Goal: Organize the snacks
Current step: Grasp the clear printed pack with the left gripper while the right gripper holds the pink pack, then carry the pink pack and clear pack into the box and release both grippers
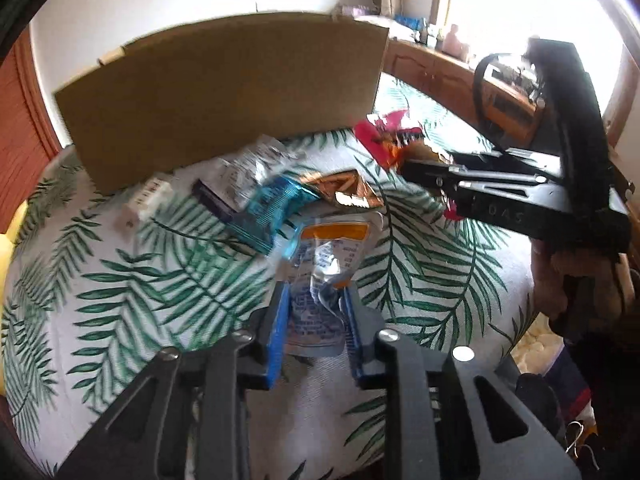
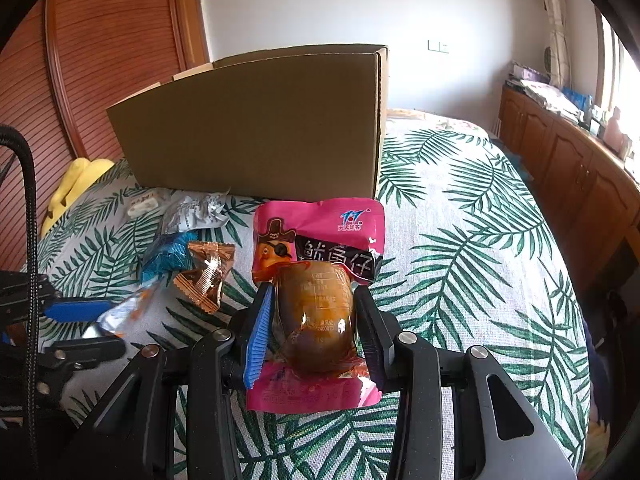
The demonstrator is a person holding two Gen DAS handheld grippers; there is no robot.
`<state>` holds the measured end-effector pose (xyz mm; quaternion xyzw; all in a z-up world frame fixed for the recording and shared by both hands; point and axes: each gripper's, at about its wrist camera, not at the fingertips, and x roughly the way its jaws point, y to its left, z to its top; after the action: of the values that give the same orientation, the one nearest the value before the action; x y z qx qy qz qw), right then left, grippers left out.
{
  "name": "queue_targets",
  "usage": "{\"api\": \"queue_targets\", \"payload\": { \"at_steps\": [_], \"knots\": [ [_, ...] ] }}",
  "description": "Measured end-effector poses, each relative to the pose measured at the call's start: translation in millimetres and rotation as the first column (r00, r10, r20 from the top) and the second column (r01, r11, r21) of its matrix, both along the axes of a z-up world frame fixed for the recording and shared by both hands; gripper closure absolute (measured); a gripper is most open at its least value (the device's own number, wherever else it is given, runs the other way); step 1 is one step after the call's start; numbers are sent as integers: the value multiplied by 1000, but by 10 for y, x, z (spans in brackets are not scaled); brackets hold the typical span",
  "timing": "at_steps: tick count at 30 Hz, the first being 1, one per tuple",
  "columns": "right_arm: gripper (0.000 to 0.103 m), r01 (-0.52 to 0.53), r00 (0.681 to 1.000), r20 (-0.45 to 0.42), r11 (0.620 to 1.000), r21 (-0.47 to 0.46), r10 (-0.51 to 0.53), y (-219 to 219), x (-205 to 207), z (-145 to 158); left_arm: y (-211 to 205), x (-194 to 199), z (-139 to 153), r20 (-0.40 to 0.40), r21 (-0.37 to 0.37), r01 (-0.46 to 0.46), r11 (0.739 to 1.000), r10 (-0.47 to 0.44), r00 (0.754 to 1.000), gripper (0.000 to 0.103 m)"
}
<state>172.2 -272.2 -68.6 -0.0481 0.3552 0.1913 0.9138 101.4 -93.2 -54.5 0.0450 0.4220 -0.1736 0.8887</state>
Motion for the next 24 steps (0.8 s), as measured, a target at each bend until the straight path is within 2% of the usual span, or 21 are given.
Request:
{"api": "queue_targets", "payload": {
  "at_steps": [7,15,24],
  "knots": [
    [62,0,1000,-6,1000,-1,0,6,9,6,70,-68,106,33,-27,-13,1000,14,999,82],
    [63,-5,1000,-1,1000,3,5,1,5,4,199,-211,352,90,-75,-18,997,25,996,82],
    [63,-1,999,37,1000,10,1,-30,-54,26,220,-122,525,141,-97,-36,995,50,989,81]
  ]
}}
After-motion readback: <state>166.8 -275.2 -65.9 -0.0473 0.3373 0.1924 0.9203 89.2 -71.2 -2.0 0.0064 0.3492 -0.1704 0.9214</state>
